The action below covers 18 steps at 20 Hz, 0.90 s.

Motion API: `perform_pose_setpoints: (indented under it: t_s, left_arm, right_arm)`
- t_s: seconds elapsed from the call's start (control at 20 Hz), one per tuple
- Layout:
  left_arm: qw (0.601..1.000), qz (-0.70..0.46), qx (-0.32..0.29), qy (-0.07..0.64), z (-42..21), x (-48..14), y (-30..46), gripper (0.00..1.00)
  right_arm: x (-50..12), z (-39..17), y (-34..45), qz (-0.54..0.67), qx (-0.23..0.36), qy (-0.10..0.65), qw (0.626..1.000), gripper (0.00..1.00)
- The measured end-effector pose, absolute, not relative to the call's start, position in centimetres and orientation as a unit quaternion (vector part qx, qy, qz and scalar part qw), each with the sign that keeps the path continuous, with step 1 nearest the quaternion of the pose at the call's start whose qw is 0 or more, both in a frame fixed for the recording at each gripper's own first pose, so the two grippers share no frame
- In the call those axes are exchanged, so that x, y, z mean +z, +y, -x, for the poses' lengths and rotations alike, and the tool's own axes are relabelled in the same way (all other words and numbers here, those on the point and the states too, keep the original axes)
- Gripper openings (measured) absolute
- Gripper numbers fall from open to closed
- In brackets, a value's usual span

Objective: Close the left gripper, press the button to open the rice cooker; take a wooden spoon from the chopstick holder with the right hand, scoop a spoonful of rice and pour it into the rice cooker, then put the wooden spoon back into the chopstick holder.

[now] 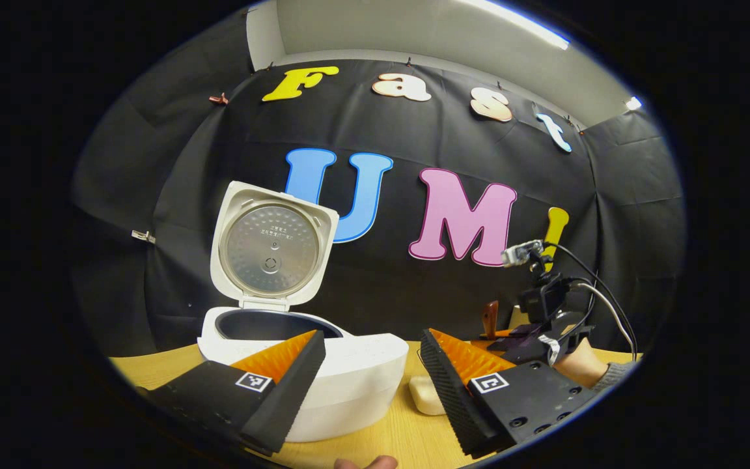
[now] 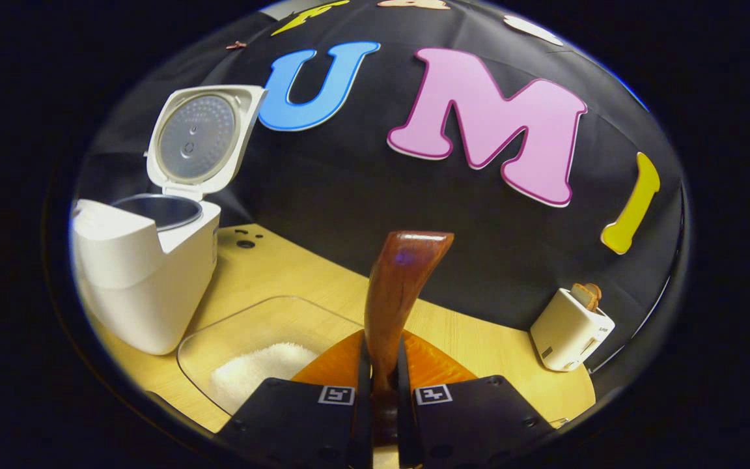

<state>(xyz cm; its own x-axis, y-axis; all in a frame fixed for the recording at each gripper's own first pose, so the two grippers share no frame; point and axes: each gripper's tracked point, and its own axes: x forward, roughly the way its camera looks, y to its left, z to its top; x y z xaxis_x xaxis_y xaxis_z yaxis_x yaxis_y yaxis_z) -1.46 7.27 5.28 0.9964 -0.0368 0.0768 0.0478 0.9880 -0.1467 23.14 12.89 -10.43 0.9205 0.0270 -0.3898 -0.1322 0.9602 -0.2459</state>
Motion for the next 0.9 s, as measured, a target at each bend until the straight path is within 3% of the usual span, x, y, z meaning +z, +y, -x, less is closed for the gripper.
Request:
perform_pose_setpoints:
  t_s: [0.35, 0.75, 0.9]
  left_arm:
    - [0.996, 0.072, -0.025, -0.04, 1.7, 5.4, 7.2, 0.95]
    - [0.996, 0.076, -0.017, -0.042, 1.7, 5.5, 8.2, 0.95]
    - [0.996, 0.074, -0.014, -0.043, 1.8, 5.6, 8.6, 0.95]
  right_arm:
    - [-11.3, -23.4, 16.4, 0.024, 0.066, 0.209, 0.975, 0.19]
    - [-11.3, -24.3, 12.8, -0.224, 0.023, 0.217, 0.95, 0.19]
    - [-11.0, -24.6, 11.1, -0.256, 0.005, 0.206, 0.944, 0.19]
